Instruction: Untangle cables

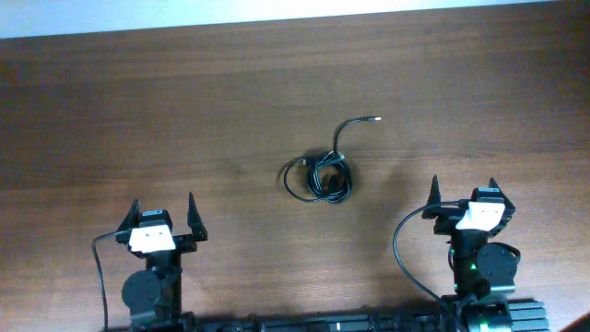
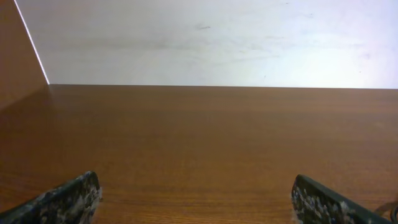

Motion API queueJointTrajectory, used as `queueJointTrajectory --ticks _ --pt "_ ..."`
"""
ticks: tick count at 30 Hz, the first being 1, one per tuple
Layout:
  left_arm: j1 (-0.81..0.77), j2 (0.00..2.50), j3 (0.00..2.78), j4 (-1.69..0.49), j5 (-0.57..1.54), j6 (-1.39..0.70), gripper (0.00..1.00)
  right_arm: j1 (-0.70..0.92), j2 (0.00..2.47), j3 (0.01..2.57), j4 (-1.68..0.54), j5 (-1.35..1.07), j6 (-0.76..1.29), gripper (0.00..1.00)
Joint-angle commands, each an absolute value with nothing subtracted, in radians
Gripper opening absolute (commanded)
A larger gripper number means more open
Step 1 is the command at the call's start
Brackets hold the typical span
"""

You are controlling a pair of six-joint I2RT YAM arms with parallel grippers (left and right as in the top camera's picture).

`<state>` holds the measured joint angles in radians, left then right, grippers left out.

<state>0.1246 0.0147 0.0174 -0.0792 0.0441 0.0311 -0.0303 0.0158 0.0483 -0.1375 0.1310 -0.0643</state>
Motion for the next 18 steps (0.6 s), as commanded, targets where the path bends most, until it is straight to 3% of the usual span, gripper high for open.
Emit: queueJointTrajectory --ticks 1,14,18 --pt "0.127 0.005 0.009 -0.079 0.036 0.046 0.99 -0.027 0.007 0.036 -0.134 0.136 -0.071 0.98" --pt "0.127 0.005 0.009 -0.073 0.021 0.069 0.99 -0.027 0.007 0.036 -0.134 0.136 -0.071 0.98" --pt "0.126 0.010 0.047 -0.036 0.248 -0.068 0.99 -0.027 0.007 0.036 -0.134 0.136 -0.071 0.99"
